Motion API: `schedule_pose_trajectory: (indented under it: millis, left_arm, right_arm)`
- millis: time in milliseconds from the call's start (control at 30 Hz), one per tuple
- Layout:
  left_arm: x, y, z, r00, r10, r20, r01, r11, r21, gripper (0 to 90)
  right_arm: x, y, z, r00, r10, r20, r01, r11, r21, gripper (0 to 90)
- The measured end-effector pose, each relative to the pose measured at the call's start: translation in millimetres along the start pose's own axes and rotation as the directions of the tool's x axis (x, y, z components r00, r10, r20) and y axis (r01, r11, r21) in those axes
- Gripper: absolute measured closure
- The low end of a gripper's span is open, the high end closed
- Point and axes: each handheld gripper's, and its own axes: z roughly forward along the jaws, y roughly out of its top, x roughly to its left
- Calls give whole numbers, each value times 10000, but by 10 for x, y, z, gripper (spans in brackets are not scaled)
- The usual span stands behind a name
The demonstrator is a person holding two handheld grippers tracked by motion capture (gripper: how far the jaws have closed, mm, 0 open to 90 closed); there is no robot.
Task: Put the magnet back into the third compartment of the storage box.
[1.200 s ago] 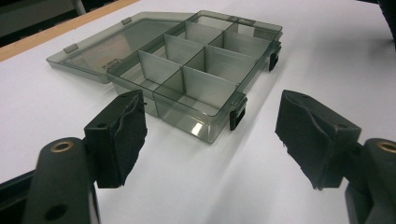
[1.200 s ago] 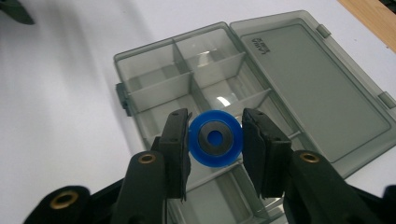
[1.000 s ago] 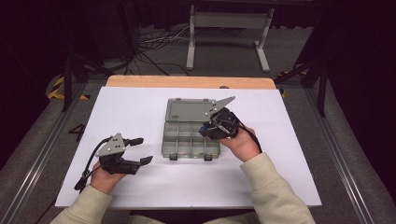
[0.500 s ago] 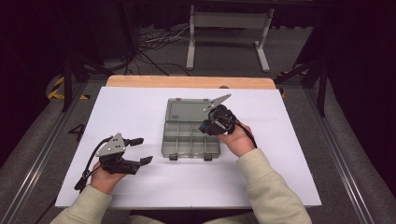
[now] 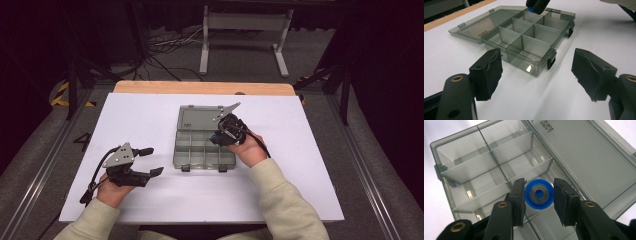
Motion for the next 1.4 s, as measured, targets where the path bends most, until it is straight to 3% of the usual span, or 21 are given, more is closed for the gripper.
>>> schedule_pose_trajectory:
  millis: [467,1400]
  left_arm:
    - [-7,-2,0,10000,-71,35,71,10000,4,251]
    - [1,-2,-1,10000,8,-13,-8,10000,27,251]
  right_arm:
    - [6,-3,151,10000,-45,12,45,9995,315,625]
    - [-9,8,269,10000,73,27,-74,9992,391,609]
